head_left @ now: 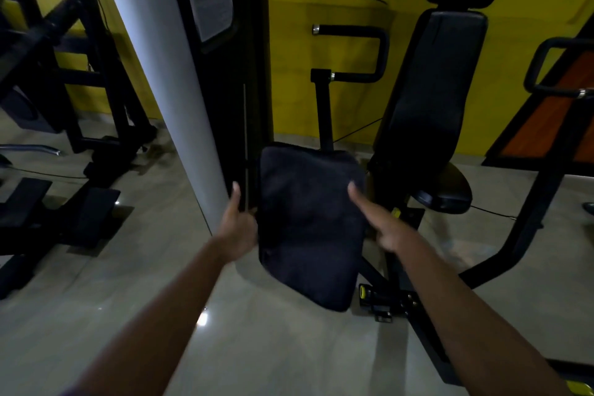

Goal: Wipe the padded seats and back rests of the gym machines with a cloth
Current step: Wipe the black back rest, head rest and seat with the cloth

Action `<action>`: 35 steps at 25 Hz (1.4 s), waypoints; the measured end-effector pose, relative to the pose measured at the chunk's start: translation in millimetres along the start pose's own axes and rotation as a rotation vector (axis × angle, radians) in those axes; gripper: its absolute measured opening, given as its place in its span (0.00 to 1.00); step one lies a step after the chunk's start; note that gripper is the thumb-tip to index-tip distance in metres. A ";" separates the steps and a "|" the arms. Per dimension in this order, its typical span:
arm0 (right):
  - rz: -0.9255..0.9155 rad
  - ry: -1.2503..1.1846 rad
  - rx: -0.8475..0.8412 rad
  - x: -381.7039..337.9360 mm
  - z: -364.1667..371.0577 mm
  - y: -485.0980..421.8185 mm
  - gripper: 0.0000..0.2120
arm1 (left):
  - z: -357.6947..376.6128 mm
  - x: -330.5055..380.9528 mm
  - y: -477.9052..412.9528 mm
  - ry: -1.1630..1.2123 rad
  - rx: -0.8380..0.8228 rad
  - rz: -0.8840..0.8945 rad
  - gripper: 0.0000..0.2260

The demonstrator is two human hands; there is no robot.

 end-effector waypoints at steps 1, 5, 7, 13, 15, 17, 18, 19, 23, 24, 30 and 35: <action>0.052 -0.030 0.001 25.5 -0.3 1.2 0.23 | -2.5 -24.9 -2.7 -0.040 -0.001 -0.084 0.38; 0.142 0.012 0.085 82.4 -11.8 2.7 0.17 | -25.4 -51.9 -11.0 -0.422 0.179 -0.244 0.15; 0.148 0.039 0.086 73.4 -15.0 -2.8 0.18 | -29.0 -36.5 -13.6 -0.603 0.319 -0.256 0.09; 0.019 0.095 0.225 16.6 -23.9 -18.2 0.14 | 8.1 3.9 -32.0 -1.246 0.237 0.090 0.39; -0.005 0.090 0.241 -7.4 -30.3 -26.4 0.14 | 29.4 20.0 -45.1 -1.665 0.277 0.171 0.26; -0.005 0.090 0.275 -29.9 -39.2 -39.9 0.15 | 49.9 42.5 -65.8 -1.729 0.355 0.316 0.19; -0.005 0.076 0.312 -40.6 -43.3 -45.8 0.16 | 59.3 52.8 -78.8 -1.668 0.352 0.390 0.18; -0.022 0.037 0.371 -48.4 -51.9 -55.9 0.17 | 67.2 60.6 -97.3 -1.574 0.313 0.428 0.16; -0.109 -0.238 0.600 -48.1 -81.7 -94.3 0.17 | 92.7 75.5 -166.2 -1.187 0.247 0.299 0.12; -0.087 -0.296 0.616 -44.6 -86.4 -103.8 0.17 | 98.3 76.4 -187.5 -1.133 0.234 0.268 0.14; 0.062 -0.751 0.396 -76.3 -112.5 -158.0 0.32 | 162.8 70.1 -282.5 -1.273 -0.133 0.265 0.21; -0.197 -0.902 0.577 -117.9 -187.2 -219.5 0.42 | 215.4 98.3 -341.0 -1.154 -0.321 0.344 0.06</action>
Point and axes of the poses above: each hand's wrist, its own y-axis away from the middle knuckle, its own z-axis out of the palm, x = y × z, the point moved 5 cm from there along -y, towards the middle knuckle, and after that the axes turned 6 degrees about -y, right-handed, at the moved point
